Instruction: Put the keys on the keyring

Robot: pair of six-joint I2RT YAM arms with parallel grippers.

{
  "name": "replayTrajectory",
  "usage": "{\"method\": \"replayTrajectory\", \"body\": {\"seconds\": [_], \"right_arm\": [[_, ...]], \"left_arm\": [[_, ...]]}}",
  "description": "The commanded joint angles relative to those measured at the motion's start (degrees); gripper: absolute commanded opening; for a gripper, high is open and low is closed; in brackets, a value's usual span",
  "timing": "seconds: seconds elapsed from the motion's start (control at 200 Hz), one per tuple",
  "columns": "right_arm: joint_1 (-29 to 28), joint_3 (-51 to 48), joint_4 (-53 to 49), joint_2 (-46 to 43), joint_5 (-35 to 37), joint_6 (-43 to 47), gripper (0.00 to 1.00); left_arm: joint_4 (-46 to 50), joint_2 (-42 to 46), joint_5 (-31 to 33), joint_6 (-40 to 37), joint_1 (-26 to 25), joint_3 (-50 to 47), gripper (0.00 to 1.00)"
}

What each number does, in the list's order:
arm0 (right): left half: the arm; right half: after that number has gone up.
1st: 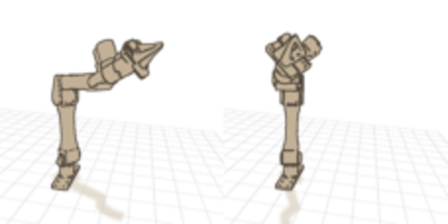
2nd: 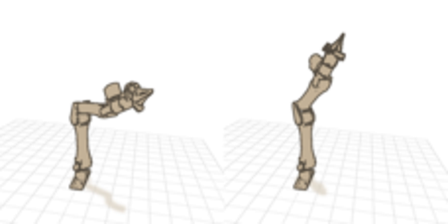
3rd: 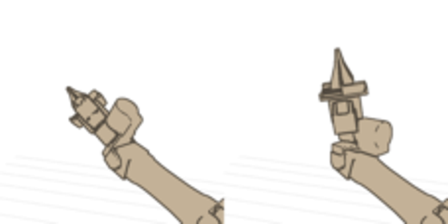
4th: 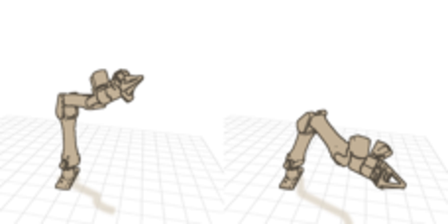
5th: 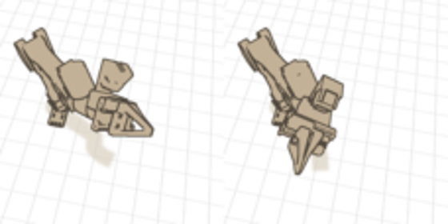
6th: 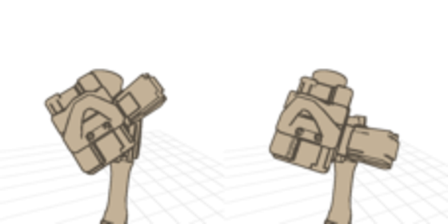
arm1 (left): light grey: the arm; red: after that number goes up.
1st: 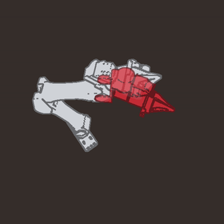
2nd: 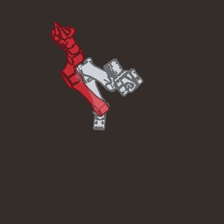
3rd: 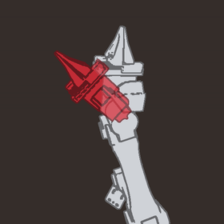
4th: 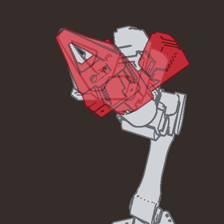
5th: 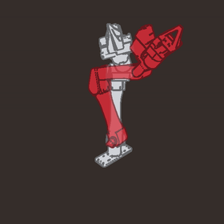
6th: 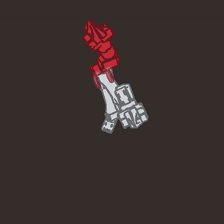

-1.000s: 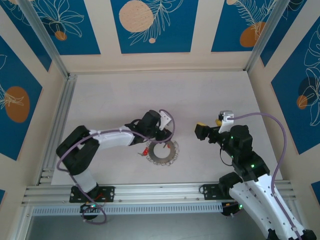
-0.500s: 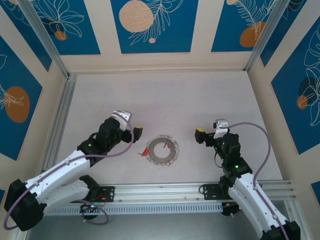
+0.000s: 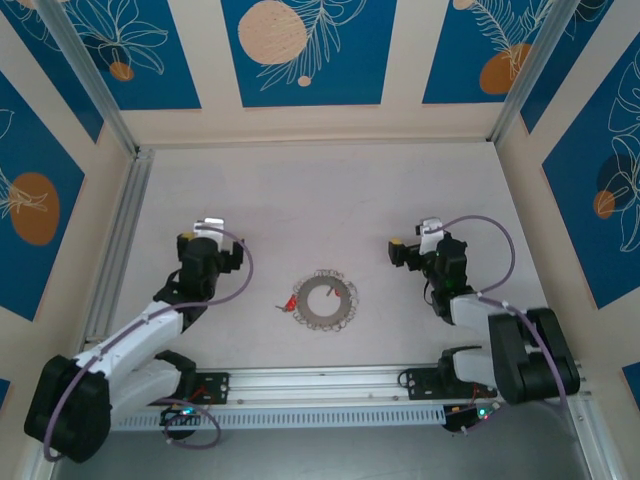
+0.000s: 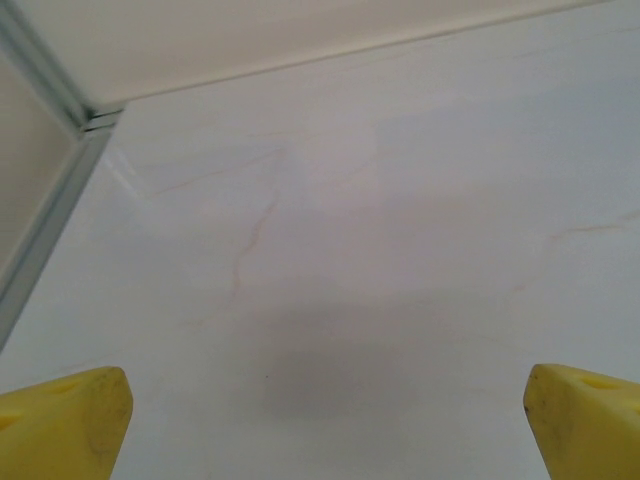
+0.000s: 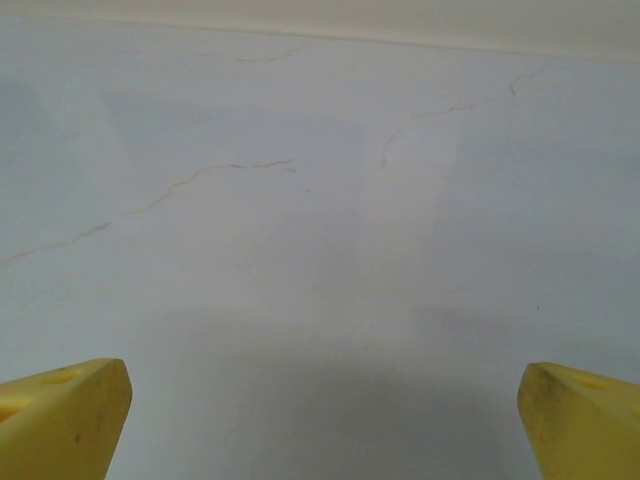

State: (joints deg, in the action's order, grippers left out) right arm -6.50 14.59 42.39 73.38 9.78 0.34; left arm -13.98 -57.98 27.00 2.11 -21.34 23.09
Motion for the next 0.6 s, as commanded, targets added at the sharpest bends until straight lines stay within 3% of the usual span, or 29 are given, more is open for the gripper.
{"method": "replayTrajectory", "body": {"seconds": [0.0, 0.065, 0.18, 0.245, 0.46, 0.535, 0.595], "right_arm": [[2.0, 1.0, 12.5, 5.8, -1.2, -1.6, 0.99], [3.1, 0.9, 15.6, 8.9, 0.0, -3.4, 0.99], [4.4, 5.1, 9.9, 11.9, -1.1, -4.7, 0.99], [3.8, 7.8, 6.1, 13.1, -0.3, -4.3, 0.99], [5.4, 8.5, 5.3, 13.9, 0.7, -6.9, 0.99], [5.3, 8.4, 5.4, 13.8, 0.8, -6.8, 0.99], [5.5, 8.5, 5.2, 13.8, 0.4, -6.9, 0.99]], "left_arm": [[-16.3, -4.1, -3.4, -2.9, 5.7, -3.2, 1.0], [-21.4, -8.0, -5.2, -3.8, 7.6, -3.6, 1.0], [-28.2, -14.4, -6.0, -5.1, 9.7, -3.7, 1.0], [-34.7, -18.6, -9.5, -4.1, 12.7, -5.5, 1.0], [-56.3, -32.9, -13.6, -1.1, 17.6, -9.2, 1.0], [-49.8, -30.4, -14.2, -0.2, 17.9, -8.2, 1.0], [-51.0, -31.7, -14.8, -1.0, 17.9, -7.5, 1.0]]}}
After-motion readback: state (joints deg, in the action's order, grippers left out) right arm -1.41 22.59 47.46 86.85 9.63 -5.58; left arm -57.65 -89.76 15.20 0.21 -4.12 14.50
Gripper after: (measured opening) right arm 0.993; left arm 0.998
